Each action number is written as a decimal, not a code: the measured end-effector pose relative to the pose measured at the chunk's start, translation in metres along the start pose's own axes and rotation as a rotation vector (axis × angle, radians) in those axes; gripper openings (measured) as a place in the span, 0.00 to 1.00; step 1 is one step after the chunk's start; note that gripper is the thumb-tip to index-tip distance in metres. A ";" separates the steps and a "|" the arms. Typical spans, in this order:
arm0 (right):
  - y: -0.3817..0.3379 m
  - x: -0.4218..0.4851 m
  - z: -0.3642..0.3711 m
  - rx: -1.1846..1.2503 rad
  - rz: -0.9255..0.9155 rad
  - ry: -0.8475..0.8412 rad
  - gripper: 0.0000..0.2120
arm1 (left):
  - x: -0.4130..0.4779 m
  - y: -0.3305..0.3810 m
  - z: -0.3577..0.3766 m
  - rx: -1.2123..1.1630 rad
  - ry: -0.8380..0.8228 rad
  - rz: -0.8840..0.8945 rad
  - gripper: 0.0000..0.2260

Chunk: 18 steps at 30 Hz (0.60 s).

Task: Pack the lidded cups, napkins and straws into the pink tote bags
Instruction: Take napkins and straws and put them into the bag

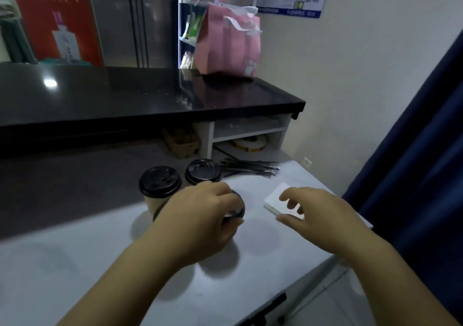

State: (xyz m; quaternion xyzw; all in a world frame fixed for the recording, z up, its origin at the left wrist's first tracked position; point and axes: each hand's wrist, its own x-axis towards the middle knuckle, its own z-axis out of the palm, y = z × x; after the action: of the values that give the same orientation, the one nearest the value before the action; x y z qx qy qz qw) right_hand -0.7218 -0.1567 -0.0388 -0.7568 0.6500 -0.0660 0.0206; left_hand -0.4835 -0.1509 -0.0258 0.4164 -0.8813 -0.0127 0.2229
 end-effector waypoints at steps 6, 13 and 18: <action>0.068 0.031 0.024 0.011 0.188 -0.026 0.18 | 0.081 0.014 0.061 -0.068 -0.105 0.082 0.13; 0.134 0.073 0.069 0.071 0.296 -0.111 0.20 | 0.138 0.028 0.152 -0.198 -0.273 -0.039 0.11; 0.172 0.108 0.102 0.092 0.277 -0.161 0.25 | 0.157 0.024 0.216 -0.218 -0.321 -0.251 0.15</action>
State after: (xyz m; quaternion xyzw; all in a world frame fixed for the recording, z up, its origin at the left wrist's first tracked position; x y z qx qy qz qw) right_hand -0.8621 -0.2949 -0.1521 -0.6609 0.7408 -0.0313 0.1159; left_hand -0.6748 -0.2863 -0.1552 0.4891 -0.8401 -0.2016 0.1200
